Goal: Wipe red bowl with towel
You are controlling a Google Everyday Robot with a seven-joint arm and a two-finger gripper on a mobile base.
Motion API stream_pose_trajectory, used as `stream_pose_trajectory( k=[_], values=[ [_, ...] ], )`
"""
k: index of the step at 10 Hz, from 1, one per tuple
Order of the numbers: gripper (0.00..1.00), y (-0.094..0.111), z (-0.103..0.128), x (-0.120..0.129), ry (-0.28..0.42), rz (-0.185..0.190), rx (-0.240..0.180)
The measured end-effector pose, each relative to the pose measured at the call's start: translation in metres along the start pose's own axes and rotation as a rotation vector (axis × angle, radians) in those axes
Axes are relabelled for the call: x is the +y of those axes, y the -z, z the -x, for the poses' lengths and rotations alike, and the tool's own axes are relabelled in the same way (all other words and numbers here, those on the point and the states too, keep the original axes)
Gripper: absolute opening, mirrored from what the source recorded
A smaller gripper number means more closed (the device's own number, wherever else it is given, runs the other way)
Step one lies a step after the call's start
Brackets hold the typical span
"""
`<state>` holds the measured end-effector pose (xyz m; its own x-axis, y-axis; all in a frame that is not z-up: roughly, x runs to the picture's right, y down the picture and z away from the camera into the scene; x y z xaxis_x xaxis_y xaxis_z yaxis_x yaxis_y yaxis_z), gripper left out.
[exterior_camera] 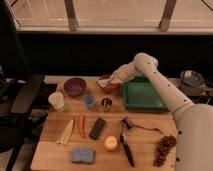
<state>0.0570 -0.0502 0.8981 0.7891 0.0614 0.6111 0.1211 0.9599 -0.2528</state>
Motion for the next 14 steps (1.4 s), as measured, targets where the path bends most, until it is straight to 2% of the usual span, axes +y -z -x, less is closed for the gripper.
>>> stream_pose_trajectory(
  k=[3, 6, 10, 12, 14],
  values=[
    [0.2, -0.014, -0.025, -0.01, 0.0, 0.026, 0.054],
    [0.2, 0.004, -0.065, -0.016, -0.037, 0.014, 0.13],
    [0.2, 0.014, -0.09, -0.016, -0.059, 0.022, 0.198],
    [0.2, 0.007, -0.083, -0.02, -0.023, 0.033, 0.211],
    [0.2, -0.011, -0.061, -0.025, 0.034, 0.048, 0.202]
  ],
)
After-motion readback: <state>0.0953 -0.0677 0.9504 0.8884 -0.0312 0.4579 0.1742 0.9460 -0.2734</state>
